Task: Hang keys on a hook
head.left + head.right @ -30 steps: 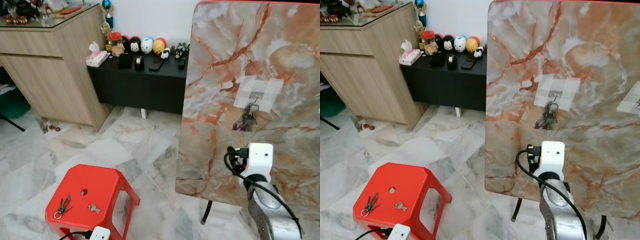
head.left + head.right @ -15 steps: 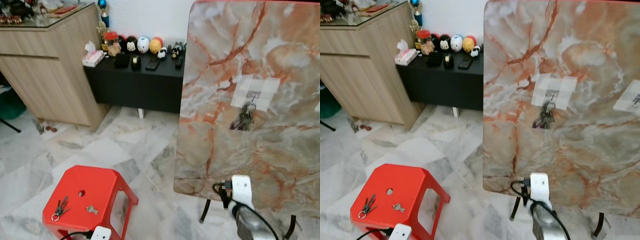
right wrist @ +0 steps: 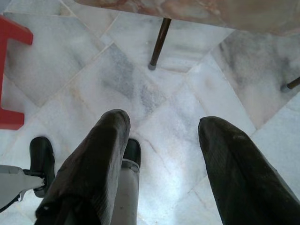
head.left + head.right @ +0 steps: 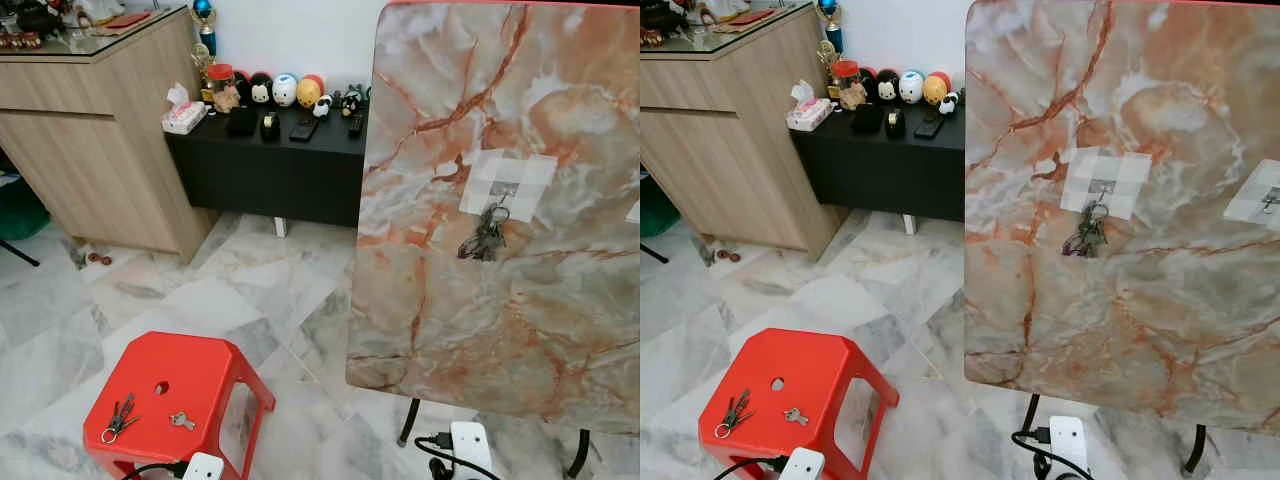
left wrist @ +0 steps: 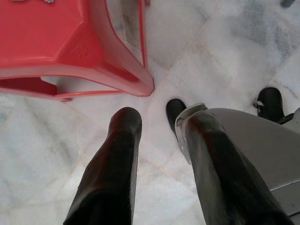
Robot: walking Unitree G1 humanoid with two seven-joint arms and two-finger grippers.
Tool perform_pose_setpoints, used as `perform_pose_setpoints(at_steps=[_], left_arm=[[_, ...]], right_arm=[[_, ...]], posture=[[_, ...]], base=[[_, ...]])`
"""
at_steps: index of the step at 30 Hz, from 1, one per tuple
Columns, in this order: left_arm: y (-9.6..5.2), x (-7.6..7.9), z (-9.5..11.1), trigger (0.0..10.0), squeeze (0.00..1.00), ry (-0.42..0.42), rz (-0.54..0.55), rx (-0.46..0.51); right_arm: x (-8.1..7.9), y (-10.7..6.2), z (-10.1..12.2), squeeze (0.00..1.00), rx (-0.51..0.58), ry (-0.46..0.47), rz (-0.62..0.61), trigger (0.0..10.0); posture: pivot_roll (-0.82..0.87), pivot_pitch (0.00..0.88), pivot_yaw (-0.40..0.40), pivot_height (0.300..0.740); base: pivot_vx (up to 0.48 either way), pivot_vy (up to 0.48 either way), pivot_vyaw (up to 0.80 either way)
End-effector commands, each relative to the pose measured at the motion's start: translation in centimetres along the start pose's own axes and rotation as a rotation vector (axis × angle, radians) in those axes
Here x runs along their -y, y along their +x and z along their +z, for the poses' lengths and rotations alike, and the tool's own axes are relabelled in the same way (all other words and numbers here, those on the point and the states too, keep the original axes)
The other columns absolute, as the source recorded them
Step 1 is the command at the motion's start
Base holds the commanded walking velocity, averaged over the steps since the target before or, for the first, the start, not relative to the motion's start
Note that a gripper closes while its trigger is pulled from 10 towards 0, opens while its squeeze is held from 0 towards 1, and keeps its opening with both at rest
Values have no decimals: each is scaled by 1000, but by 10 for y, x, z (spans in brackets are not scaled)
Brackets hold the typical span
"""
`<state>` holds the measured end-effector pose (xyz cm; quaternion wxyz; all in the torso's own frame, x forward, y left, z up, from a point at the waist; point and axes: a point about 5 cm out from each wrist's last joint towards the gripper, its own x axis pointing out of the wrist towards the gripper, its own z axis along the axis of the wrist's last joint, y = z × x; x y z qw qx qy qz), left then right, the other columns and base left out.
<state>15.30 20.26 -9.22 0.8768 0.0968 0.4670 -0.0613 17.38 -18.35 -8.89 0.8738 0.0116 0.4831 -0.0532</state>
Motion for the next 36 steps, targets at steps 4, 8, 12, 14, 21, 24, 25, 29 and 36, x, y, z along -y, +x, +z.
perform_pose_setpoints(at_steps=[4, 8, 12, 14, 21, 24, 25, 29, 36], left_arm=[[0, 2, -2, 10000, 0, 6, -2, -14], [0, 2, -2, 10000, 0, -3, 0, -14], [0, 3, -2, 10000, 0, -4, -1, -13], [0, 3, -1, 10000, 0, -5, -2, -11], [1, 4, 0, 10000, 0, -6, -4, -6], [1, 4, 0, 10000, 0, -7, -4, -4], [1, 4, 0, 10000, 0, -7, -4, -3], [1, 3, 1, 10000, 0, -9, -2, -1], [0, 2, 1, 10000, 0, -10, -2, 2]], right_arm=[[2, -1, -6, 0, -9, -4, 14, 10000], [4, -1, -9, 0, -20, -35, 14, 10000], [6, -1, -10, 0, -16, -55, 10, 10000], [7, -2, -12, 0, -19, -54, 11, 10000], [12, -3, -19, 0, -43, -40, 2, 10000], [13, -3, -20, 0, -47, -34, -1, 10000], [13, -3, -20, 0, -48, -33, -2, 10000], [15, -4, -22, 0, -56, -30, -5, 10000], [14, -4, -22, 0, -52, -10, -4, 10000]], posture=[[-1, 0, -7, 740], [2, 0, -7, 740], [3, 0, -7, 740], [1, 0, -6, 740], [1, 0, -4, 740], [1, 0, -4, 740], [1, 0, -4, 740], [0, 0, -4, 740], [1, 0, -4, 740]], base=[[0, 0, 0], [0, 0, 0], [0, 0, 600], [0, 0, 800], [0, 0, 800], [0, 0, 800], [0, 0, 800], [0, 0, 800], [0, 0, 746]])
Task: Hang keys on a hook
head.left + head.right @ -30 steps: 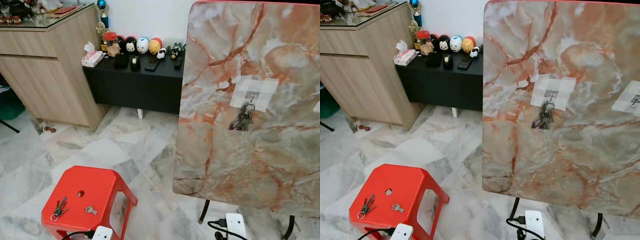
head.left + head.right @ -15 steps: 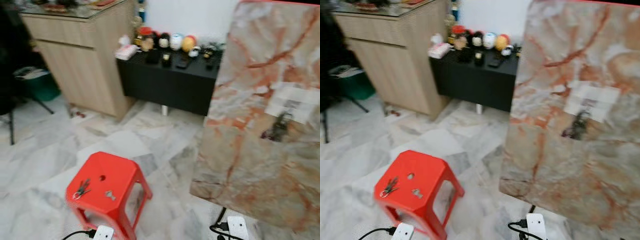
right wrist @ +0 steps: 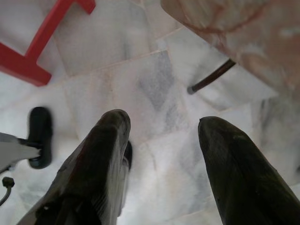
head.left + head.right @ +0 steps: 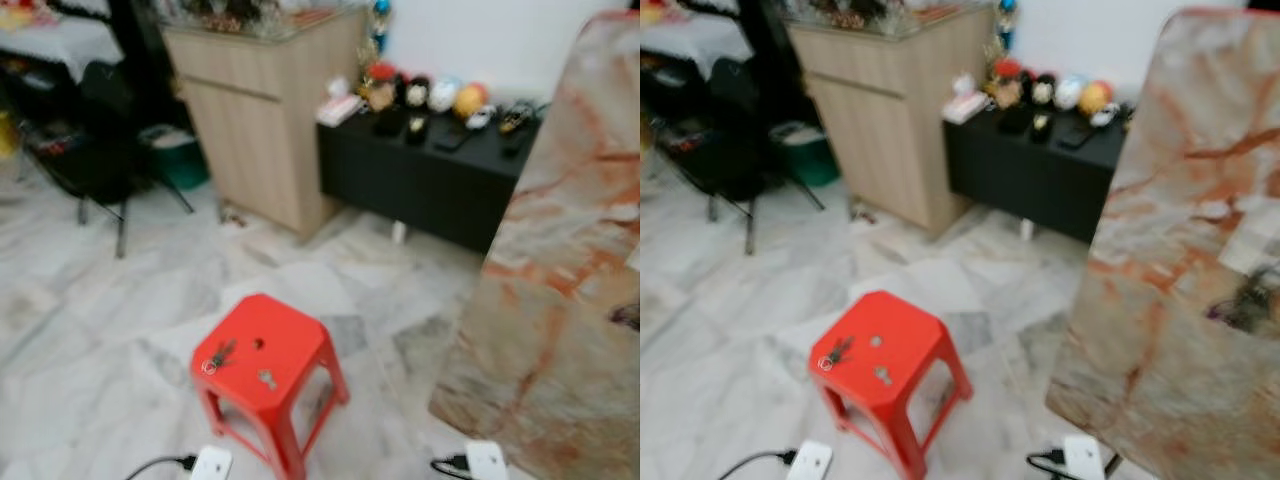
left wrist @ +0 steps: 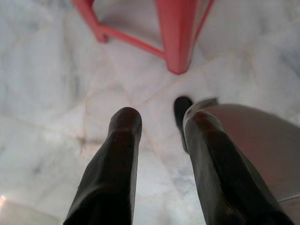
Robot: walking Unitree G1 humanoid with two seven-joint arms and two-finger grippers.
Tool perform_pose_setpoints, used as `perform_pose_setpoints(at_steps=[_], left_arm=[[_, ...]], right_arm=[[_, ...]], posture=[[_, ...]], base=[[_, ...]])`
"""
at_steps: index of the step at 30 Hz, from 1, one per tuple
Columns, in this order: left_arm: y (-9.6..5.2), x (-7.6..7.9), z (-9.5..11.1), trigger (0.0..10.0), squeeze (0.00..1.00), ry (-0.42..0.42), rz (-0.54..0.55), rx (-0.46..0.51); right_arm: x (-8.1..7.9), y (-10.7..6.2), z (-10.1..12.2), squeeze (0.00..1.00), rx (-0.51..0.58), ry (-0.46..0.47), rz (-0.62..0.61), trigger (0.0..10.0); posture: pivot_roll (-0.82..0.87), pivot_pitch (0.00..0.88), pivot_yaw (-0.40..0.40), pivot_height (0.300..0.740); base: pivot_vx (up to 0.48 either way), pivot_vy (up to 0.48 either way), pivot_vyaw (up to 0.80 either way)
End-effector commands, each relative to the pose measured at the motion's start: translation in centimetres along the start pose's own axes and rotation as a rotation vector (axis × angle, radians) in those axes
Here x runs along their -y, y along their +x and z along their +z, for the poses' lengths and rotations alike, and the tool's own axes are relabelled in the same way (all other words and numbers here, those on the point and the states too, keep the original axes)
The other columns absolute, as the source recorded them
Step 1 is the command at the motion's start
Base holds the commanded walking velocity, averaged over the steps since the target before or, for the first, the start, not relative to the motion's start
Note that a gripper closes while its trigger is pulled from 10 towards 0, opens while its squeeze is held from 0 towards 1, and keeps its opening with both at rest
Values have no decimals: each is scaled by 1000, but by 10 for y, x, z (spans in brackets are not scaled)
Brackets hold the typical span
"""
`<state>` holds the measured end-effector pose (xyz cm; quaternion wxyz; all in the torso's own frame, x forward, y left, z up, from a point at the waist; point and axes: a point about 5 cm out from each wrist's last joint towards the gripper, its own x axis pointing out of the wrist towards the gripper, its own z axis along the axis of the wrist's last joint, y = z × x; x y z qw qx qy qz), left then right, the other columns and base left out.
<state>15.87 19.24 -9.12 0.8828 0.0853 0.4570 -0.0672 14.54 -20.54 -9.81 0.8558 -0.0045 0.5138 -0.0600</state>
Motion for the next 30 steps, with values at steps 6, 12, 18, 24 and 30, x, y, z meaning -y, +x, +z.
perform_pose_setpoints(at_steps=[6, 12, 18, 24, 30], left_arm=[[-3, -8, -9, 10000, 0, 3, 18, -30], [-5, -9, -14, 10000, 0, -8, 21, -43], [-7, -10, -21, 10000, 0, 0, 17, -66], [-9, -22, -23, 10000, 0, -6, 41, -75], [-11, -22, -27, 10000, 0, -4, 41, -86]], right_arm=[[-9, 1, 5, 0, 18, 47, 25, 10000], [-11, 1, 5, 0, 22, 61, 26, 10000], [-12, 0, 0, 0, 12, 66, 33, 10000], [-13, 0, 1, 0, 18, 68, 36, 10000], [-12, 1, 2, 0, 23, 79, 30, 10000]], posture=[[4, 0, -6, 740], [3, 0, -2, 740], [14, 0, 1, 740], [16, 0, 0, 740], [7, 0, 0, 740]], base=[[0, 0, 70], [0, 0, 0], [0, 271, 0], [0, 339, 0], [0, 337, 0]])
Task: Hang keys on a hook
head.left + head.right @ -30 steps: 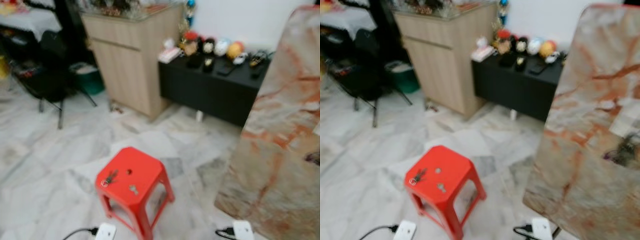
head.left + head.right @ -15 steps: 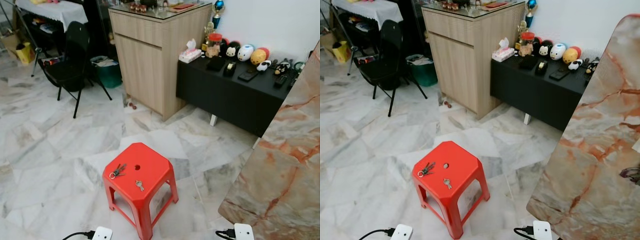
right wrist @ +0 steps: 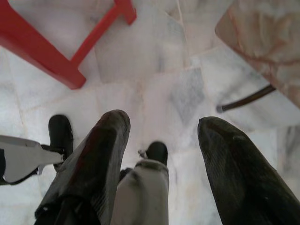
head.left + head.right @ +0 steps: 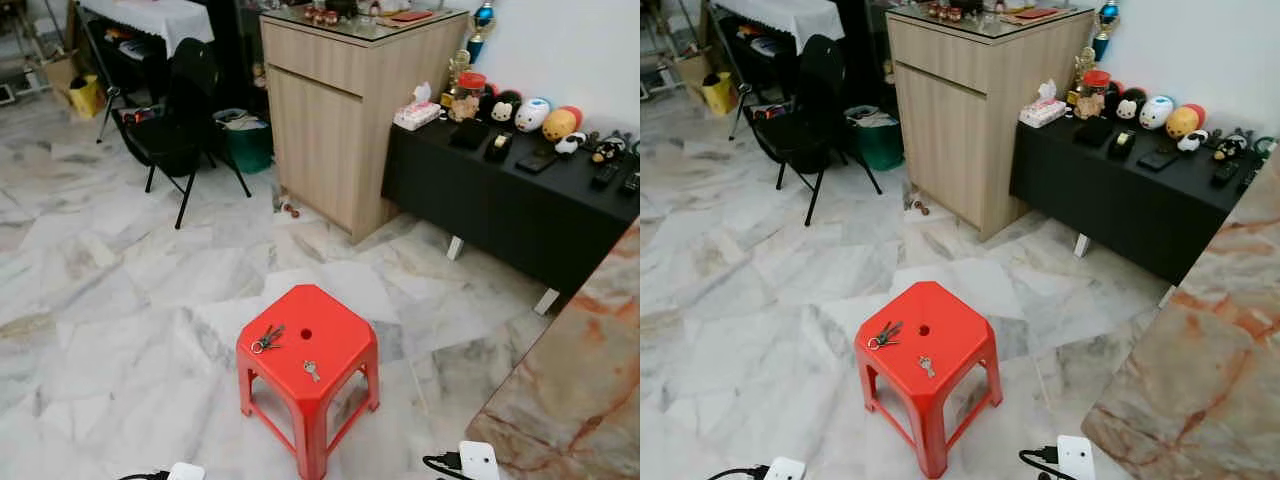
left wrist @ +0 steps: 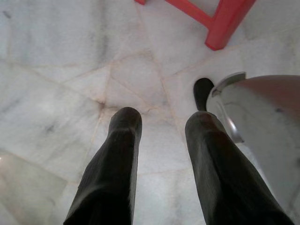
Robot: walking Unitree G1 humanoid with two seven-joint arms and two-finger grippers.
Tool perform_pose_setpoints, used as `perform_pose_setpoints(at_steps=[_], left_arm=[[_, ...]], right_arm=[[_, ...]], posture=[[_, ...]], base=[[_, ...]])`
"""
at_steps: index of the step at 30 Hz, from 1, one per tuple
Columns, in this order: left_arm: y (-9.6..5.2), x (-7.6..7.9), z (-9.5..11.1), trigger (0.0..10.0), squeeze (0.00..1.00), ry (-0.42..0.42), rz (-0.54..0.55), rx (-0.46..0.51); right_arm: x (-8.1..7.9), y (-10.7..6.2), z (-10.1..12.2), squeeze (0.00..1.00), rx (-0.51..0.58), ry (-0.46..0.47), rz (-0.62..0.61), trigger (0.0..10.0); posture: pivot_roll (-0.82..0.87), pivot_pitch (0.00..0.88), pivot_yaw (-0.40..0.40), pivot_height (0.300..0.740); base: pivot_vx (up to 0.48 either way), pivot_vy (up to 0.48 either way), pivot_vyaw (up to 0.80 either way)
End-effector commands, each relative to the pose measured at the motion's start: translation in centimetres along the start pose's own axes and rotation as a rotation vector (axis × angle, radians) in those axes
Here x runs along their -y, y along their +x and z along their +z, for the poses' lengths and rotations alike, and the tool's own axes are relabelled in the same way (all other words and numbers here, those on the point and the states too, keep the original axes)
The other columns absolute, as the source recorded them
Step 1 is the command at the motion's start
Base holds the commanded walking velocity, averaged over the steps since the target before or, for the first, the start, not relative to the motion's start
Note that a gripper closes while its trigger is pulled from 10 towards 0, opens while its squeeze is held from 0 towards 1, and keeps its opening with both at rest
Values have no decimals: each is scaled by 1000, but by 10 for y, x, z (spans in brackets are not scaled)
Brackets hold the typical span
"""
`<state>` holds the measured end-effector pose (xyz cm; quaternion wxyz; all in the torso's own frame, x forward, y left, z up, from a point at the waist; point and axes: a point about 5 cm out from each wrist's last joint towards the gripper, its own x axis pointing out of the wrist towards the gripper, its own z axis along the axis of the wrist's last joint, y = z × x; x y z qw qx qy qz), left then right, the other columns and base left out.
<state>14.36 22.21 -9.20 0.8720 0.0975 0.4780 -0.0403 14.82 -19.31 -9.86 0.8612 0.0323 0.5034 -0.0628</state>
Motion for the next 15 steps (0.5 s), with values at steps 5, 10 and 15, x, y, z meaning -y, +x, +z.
perform_pose_setpoints(at_steps=[5, 10, 15], left_arm=[[-3, -1, -12, 10000, 0, -6, -6, -39], [-4, -7, -13, 10000, 0, -11, 1, -39], [-5, -9, -13, 10000, 0, -17, 5, -38]], right_arm=[[2, 0, 2, 0, 8, 32, -9, 10000], [0, 0, 3, 0, 16, 45, -8, 10000], [-1, 1, 5, 0, 23, 42, -7, 10000]], posture=[[5, 0, 0, 740], [4, 0, 2, 740], [7, 0, 2, 740]], base=[[0, 337, 0], [0, 339, 0], [0, 338, 0]])
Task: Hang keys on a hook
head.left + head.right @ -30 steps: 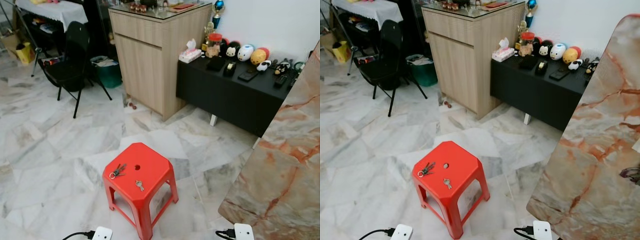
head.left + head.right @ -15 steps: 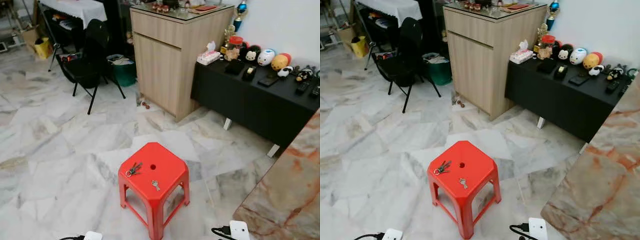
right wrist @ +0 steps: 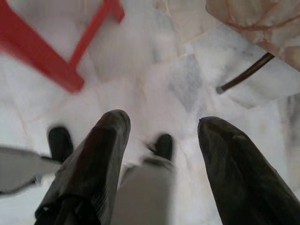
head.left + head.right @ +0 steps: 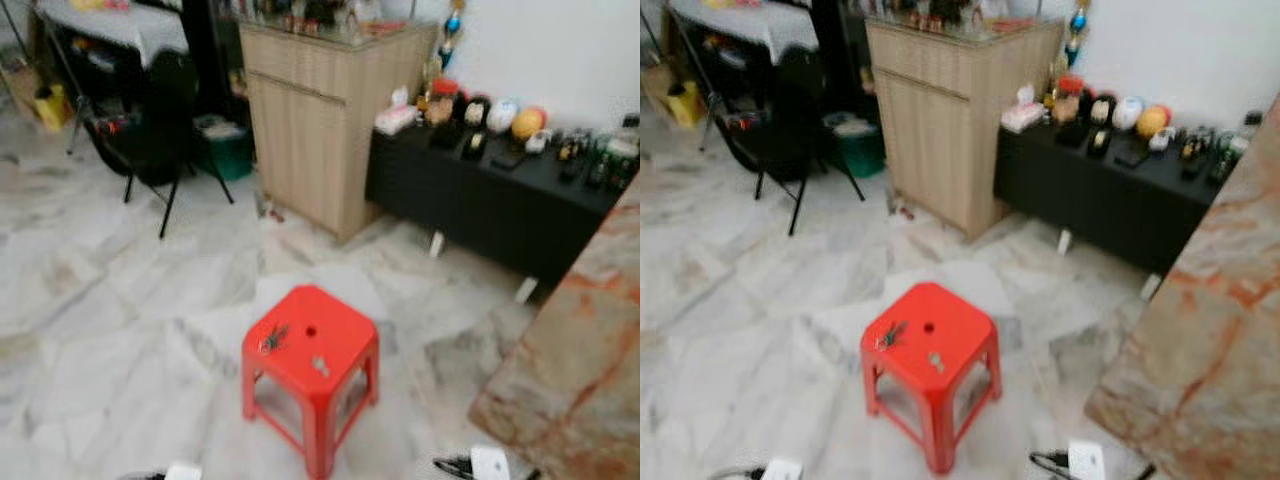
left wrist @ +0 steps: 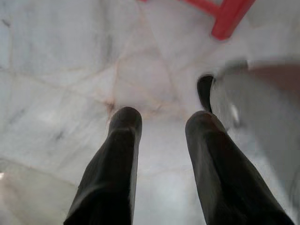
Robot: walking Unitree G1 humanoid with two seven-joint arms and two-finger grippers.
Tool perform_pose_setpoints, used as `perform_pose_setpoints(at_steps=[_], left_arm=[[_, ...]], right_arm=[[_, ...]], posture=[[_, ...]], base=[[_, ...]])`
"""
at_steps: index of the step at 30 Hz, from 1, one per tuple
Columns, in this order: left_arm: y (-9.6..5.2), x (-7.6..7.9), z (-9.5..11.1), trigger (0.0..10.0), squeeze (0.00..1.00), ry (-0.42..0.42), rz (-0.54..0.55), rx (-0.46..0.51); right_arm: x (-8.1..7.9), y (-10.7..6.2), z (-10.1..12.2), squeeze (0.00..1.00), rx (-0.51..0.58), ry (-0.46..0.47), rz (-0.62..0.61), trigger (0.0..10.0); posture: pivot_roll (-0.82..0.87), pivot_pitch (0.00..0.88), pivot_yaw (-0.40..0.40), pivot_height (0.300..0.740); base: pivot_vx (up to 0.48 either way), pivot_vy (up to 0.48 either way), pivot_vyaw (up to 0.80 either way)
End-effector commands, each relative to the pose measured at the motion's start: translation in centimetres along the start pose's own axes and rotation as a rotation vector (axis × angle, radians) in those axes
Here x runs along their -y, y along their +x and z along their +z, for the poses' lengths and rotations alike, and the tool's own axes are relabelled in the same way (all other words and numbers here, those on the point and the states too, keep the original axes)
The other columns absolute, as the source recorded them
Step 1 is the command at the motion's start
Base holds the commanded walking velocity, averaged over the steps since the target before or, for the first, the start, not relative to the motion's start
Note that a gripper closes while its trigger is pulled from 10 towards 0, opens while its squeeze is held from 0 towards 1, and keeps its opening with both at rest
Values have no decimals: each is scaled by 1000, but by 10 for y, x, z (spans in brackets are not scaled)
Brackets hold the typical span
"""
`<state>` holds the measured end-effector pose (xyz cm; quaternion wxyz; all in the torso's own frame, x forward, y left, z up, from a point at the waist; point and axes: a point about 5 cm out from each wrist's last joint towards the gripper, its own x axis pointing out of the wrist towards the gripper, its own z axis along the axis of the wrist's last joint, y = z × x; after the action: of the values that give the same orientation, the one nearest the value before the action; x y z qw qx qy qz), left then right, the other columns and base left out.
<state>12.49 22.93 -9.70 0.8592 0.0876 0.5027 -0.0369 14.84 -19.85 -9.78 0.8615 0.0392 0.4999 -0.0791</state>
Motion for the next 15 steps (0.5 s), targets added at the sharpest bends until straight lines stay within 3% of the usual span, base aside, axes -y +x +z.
perform_pose_setpoints(at_steps=[1, 9, 15], left_arm=[[1, -6, 7, 10000, 0, 1, 15, 18], [1, -6, 7, 10000, 0, -3, 13, 17], [4, 4, 16, 10000, 0, 0, 2, 31]], right_arm=[[-6, 1, 4, 0, 19, 15, 17, 10000], [-7, 1, 4, 0, 20, 34, 18, 10000], [-7, 1, 4, 0, 21, 45, 12, 10000]], posture=[[7, 0, 2, 740], [8, 0, 2, 740], [13, 0, 3, 740]], base=[[0, 337, 0], [0, 334, 0], [0, 328, 0]])
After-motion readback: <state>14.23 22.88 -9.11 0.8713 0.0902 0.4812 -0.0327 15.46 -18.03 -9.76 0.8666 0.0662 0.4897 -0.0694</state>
